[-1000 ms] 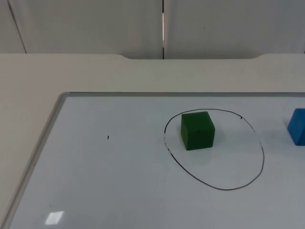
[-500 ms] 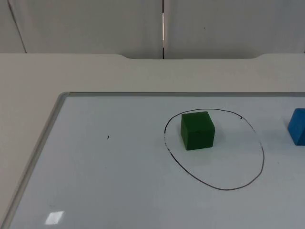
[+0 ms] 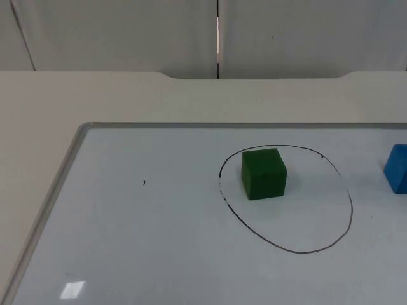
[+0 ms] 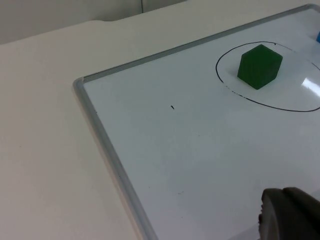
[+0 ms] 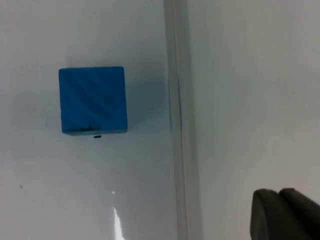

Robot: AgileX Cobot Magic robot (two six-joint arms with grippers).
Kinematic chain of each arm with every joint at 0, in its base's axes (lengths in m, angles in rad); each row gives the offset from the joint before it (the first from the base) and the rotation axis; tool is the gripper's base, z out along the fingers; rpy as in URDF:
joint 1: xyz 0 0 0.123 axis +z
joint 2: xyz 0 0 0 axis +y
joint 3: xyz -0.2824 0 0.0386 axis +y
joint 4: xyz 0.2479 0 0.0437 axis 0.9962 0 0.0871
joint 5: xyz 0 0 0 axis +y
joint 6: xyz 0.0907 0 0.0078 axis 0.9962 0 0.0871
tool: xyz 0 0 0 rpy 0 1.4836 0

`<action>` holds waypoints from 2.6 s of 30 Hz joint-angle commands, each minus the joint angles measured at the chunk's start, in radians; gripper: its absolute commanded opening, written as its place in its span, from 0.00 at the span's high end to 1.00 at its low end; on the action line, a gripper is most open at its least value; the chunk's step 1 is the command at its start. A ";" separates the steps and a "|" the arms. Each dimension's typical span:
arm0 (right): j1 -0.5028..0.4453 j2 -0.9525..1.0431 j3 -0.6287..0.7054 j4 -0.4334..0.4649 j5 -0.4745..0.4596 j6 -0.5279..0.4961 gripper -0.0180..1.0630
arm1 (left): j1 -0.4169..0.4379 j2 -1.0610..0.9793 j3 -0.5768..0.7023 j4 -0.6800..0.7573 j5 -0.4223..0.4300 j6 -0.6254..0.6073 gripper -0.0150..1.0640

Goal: Push the two cubes into the marked area.

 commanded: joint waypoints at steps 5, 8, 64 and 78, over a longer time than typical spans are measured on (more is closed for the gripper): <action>-0.006 0.124 -0.015 -0.004 -0.098 -0.034 0.98 | 0.002 -0.004 0.005 -0.003 -0.003 0.003 0.99; -0.009 0.172 -0.015 -0.002 -0.142 -0.053 0.98 | 0.002 -0.004 0.005 -0.003 -0.003 0.003 0.99; -0.094 0.510 -0.061 0.468 -0.448 -0.387 0.98 | 0.002 -0.004 0.005 0.000 -0.003 0.002 0.99; -0.001 0.510 -0.061 0.468 -0.520 -0.411 0.98 | 0.002 -0.004 0.005 0.000 -0.003 0.002 0.99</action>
